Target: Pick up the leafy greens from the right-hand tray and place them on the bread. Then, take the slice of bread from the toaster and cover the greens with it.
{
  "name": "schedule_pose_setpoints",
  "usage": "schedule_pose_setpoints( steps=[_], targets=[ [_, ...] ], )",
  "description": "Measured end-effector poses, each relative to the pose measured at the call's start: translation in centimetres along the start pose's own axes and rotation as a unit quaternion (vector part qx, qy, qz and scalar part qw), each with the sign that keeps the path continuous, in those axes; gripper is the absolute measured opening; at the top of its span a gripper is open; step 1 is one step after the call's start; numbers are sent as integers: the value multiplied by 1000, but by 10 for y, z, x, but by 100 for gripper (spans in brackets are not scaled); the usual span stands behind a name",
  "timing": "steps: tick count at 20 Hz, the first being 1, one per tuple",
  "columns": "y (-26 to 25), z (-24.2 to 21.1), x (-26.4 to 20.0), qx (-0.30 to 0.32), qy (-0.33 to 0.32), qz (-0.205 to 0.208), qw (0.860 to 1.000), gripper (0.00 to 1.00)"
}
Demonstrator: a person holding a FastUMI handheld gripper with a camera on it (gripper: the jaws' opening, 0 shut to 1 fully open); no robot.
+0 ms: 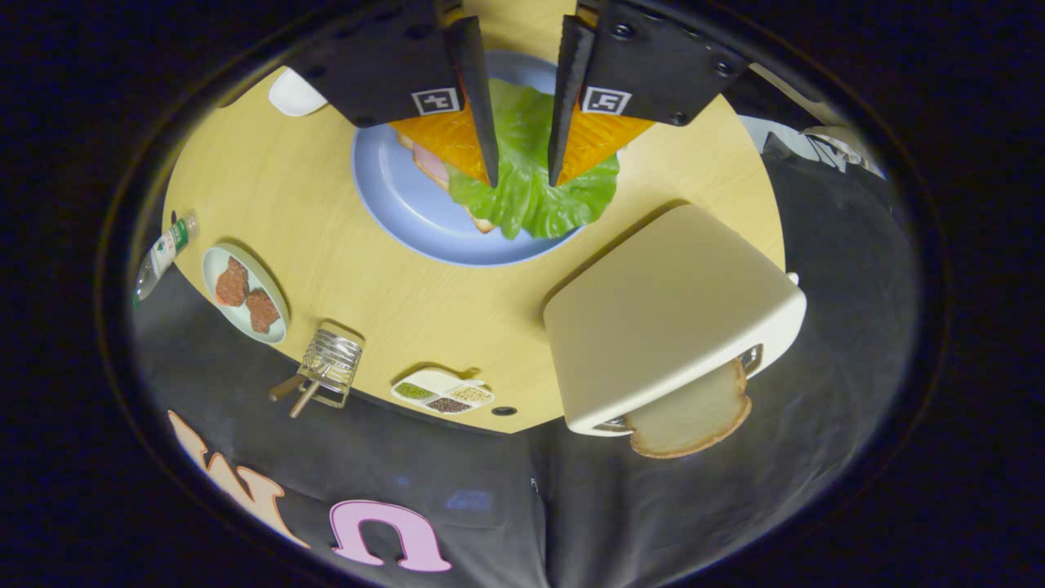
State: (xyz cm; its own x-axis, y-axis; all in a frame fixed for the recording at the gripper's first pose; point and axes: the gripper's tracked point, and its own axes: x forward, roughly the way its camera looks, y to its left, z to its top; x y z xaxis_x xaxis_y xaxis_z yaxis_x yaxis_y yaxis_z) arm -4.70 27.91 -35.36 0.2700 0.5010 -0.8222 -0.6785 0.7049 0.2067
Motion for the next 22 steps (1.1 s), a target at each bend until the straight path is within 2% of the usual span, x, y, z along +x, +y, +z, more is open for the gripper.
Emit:
schedule_pose_setpoints(
  steps=[7, 17, 22],
  targets=[
    [-7, 11, -8, 8, -20, -26, 999, 100],
    [20, 80, -60, 20, -83, -22, 996, 100],
    [46, 120, -79, 15, -108, -4, 994, 100]
  ],
)
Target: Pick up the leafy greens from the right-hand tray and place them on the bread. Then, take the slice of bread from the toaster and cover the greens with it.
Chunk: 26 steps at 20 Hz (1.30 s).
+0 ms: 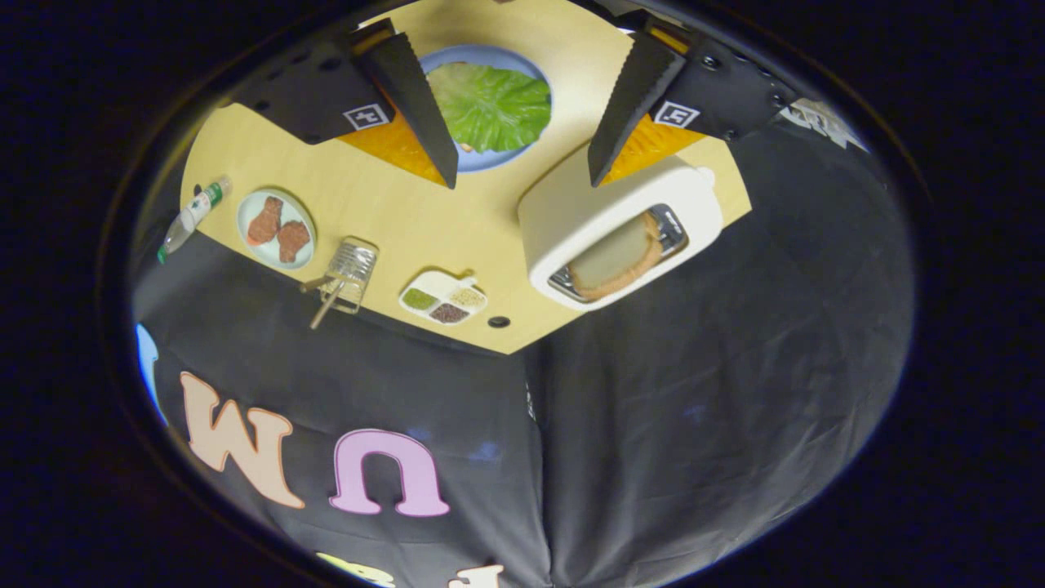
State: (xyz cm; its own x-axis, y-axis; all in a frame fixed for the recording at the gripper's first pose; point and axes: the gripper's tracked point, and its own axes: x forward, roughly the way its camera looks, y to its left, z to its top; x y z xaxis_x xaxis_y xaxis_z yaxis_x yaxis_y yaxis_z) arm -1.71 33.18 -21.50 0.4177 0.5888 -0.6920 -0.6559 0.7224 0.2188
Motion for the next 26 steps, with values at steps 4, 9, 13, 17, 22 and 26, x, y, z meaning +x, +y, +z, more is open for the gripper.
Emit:
schedule_pose_setpoints(
  steps=[4, 9, 13, 17, 22, 26],
  targets=[
    [17, 27, 0, -5, -14, 9, 1000, 100],
    [38, 50, 10, -1, -18, 20, 1000, 100],
    [53, 62, 26, 12, -16, 32, 999, 100],
    [64, 61, 43, 20, -10, 36, 999, 100],
    [74, 61, 64, 39, -1, 38, 999, 98],
    [73, 52, 85, 55, 22, 24, 998, 96]
  ],
)
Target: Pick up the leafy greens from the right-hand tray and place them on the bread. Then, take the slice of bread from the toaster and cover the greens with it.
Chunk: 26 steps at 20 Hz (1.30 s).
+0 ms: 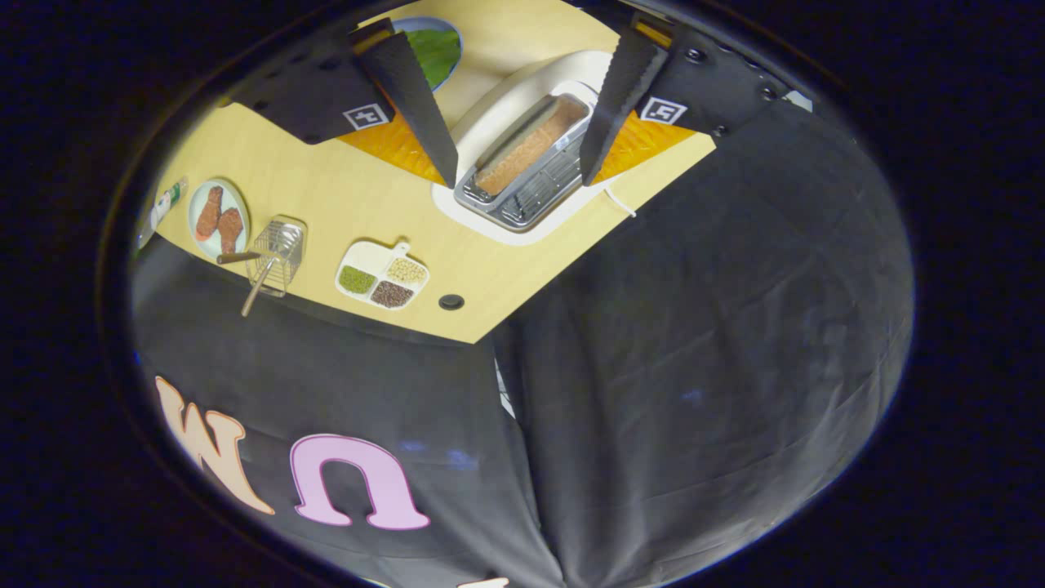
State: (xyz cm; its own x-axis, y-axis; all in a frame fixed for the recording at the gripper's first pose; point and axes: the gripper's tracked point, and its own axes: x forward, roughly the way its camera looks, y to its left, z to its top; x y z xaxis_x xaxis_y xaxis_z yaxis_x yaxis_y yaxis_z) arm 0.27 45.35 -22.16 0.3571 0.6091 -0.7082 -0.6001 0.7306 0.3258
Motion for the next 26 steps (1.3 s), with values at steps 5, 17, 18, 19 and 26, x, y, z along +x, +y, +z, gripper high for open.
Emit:
schedule_pose_setpoints(
  steps=[5, 17, 18, 19, 26],
  targets=[
    [2, -4, 14, 24, 15, 0, 1000, 61],
    [-7, 2, -13, 59, 4, 8, 998, 7],
    [-8, 6, -21, 66, -3, 11, 998, 4],
    [-11, 9, -27, 73, -10, 15, 997, 4],
    [-31, 22, -69, 134, -64, 51, 988, 4]
  ],
)
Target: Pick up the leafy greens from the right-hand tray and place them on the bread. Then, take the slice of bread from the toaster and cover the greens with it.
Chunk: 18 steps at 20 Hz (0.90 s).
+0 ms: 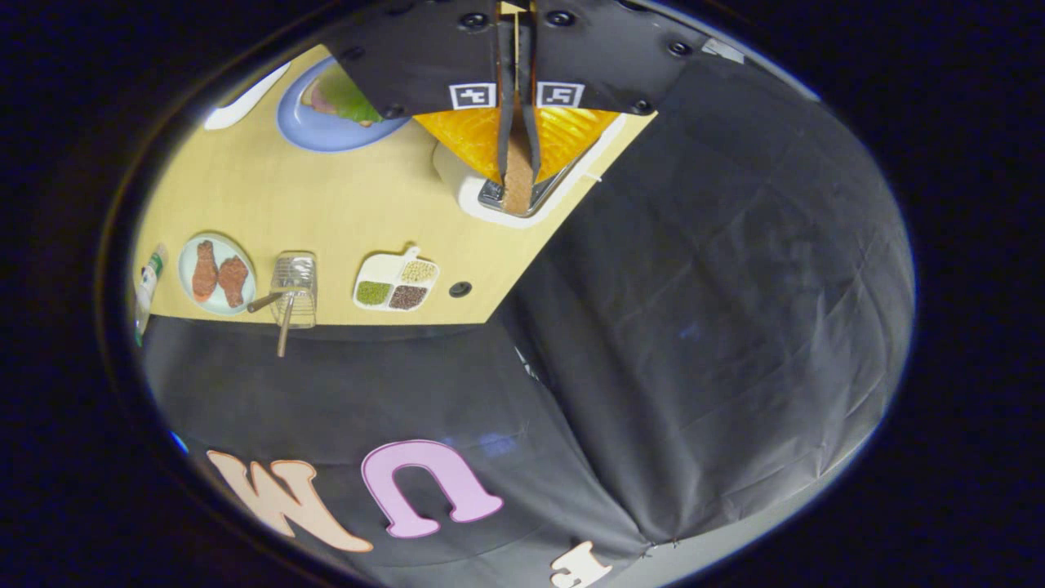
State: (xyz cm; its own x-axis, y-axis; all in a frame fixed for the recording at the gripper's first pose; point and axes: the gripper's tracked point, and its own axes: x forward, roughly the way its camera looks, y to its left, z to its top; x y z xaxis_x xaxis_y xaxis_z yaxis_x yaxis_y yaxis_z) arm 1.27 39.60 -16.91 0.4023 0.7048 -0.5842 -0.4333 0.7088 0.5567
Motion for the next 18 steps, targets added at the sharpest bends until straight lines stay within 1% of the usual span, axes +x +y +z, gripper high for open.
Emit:
schedule_pose_setpoints(
  steps=[3, 5, 9, 13, 18],
  targets=[
    [-6, 3, -18, 10, -21, 15, 1000, 4],
    [-11, 7, -27, 11, -37, 16, 999, 4],
    [-30, 2, -36, 10, -49, 5, 999, 4],
    [-60, -20, -35, 17, -38, -16, 999, 4],
    [-89, -40, -32, 44, -25, -34, 998, 4]
  ],
)
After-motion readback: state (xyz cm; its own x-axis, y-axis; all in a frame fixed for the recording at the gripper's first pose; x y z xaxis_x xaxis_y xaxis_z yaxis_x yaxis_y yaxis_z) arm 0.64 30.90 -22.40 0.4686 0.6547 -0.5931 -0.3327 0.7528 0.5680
